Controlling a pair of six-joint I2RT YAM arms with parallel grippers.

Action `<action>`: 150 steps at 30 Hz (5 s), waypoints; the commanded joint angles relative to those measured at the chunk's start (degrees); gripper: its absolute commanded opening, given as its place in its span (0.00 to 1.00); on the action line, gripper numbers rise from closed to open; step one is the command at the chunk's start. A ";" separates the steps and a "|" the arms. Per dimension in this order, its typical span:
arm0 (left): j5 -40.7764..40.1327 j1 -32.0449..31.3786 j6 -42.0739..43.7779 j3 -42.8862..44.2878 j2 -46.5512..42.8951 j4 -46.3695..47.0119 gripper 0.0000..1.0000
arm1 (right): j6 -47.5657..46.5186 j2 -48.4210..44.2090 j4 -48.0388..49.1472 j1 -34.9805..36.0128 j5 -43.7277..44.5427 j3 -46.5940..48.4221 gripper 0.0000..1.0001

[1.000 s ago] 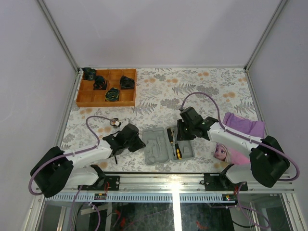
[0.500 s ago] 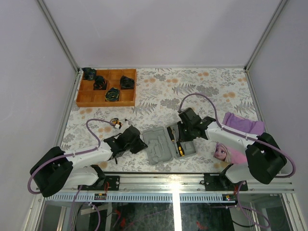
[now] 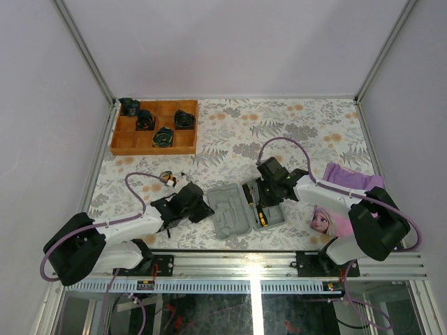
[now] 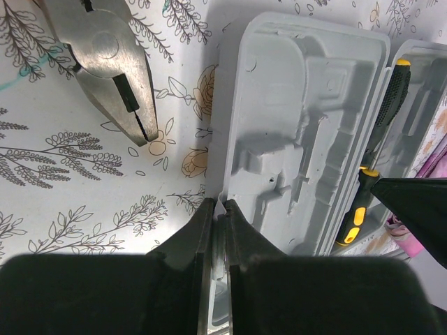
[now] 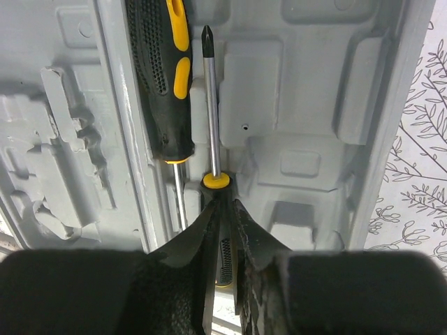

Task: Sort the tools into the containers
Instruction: Place the screwdriver in the storage box, then pick up the pliers at the center of the board.

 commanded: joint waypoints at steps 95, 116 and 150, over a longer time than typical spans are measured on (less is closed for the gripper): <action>-9.61 19.03 23.64 17.05 -1.48 -21.54 0.50 | 2.04 -36.11 -2.23 5.34 25.01 -9.77 0.52; -6.31 27.36 26.64 18.33 12.41 -13.06 0.54 | 2.55 -37.05 -1.78 5.34 23.42 -12.01 0.52; 5.12 26.74 35.60 18.40 6.49 -9.89 0.00 | 2.27 -42.90 5.96 5.34 21.13 -14.07 0.53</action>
